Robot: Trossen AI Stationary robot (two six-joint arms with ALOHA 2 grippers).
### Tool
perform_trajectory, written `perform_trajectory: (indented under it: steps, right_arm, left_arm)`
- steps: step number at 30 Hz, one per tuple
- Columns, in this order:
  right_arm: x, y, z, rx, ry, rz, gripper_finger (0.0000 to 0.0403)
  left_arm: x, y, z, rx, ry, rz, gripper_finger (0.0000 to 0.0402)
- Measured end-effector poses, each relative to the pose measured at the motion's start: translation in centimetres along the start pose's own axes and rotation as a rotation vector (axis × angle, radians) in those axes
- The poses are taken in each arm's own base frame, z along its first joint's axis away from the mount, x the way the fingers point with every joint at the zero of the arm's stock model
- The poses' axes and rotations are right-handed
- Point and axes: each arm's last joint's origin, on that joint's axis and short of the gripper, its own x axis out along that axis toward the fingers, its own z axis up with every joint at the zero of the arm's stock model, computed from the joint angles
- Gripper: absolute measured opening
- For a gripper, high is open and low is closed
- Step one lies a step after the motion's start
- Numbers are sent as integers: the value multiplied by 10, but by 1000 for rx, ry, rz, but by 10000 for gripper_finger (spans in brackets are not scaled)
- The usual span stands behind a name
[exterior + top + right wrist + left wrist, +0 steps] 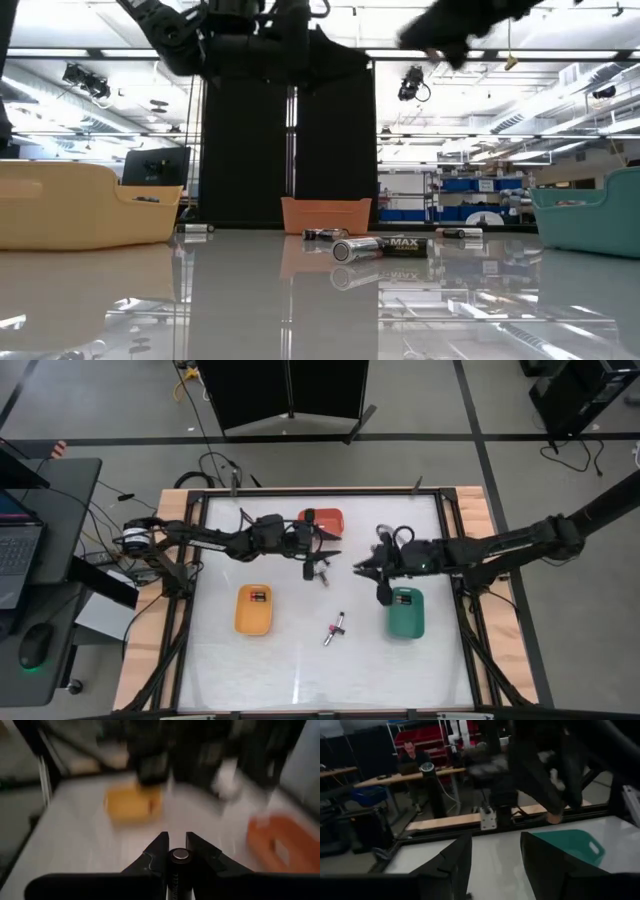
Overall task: Sort batteries
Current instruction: Put the brown battery into the green bin
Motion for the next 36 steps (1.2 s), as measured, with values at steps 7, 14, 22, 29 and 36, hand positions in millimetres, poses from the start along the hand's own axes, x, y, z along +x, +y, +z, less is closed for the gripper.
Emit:
perform_trajectory:
  steps: [7,14,22,29,36]
  right_arm:
    - [-13,18,-34,139,499,-73,59]
    - [-12,29,-74,105,815,-89,59]
    - [7,30,-105,1,969,-89,59]
    - [22,32,-120,-56,1033,-93,59]
    - [35,34,-130,-90,1064,-83,59]
  left_arm:
    - [-16,4,18,45,47,40,176]
    - [-19,5,22,45,50,66,176]
    - [-19,5,22,43,54,83,176]
    - [-19,5,20,38,76,80,176]
    - [-19,5,19,36,88,77,176]
